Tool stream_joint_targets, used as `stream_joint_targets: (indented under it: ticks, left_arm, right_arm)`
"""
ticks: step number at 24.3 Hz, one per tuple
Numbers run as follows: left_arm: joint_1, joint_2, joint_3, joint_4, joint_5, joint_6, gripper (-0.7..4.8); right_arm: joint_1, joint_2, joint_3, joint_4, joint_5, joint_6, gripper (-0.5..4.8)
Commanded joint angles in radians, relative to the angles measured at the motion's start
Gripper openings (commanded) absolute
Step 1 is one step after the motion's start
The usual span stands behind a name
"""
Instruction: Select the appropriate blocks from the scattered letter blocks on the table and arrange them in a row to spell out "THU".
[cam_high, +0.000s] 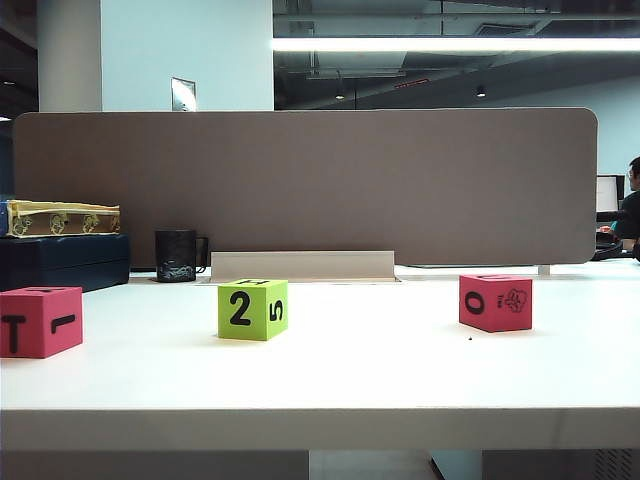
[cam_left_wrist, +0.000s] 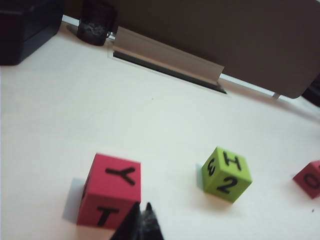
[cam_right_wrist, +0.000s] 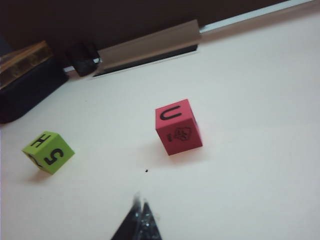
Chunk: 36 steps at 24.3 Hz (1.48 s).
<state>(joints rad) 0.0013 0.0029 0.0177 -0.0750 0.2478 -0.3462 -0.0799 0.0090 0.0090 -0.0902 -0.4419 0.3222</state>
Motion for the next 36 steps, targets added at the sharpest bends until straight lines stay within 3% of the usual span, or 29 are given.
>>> stream_joint_targets:
  ticks: [1, 9, 14, 19, 27, 33, 36]
  left_arm:
    - [0.001, 0.000, 0.065, 0.001, 0.003, -0.002, -0.06]
    - [0.001, 0.000, 0.149, -0.071, 0.003, 0.024, -0.06]
    - [0.001, 0.000, 0.203, -0.193, 0.003, 0.036, -0.06]
    - [0.001, 0.000, 0.218, -0.216, 0.003, 0.050, -0.06]
    - [0.001, 0.000, 0.219, -0.243, -0.001, 0.017, -0.06]
    - [0.001, 0.000, 0.224, -0.243, 0.001, 0.015, -0.06]
    - [0.001, 0.001, 0.229, -0.247, 0.006, 0.008, -0.06]
  right_arm:
    - [0.000, -0.011, 0.078, 0.024, -0.005, 0.008, -0.05]
    - [-0.001, 0.018, 0.221, 0.002, 0.016, 0.012, -0.05]
    - [-0.001, 0.102, 0.354, -0.128, -0.032, 0.010, -0.05]
    - [0.000, 0.251, 0.546, -0.301, -0.076, -0.058, -0.05]
    - [0.005, 0.459, 0.771, -0.445, -0.142, -0.155, -0.05]
    - [0.121, 0.652, 0.921, -0.519, -0.087, -0.200, -0.05]
    - [0.233, 0.768, 0.982, -0.542, -0.061, -0.200, -0.05]
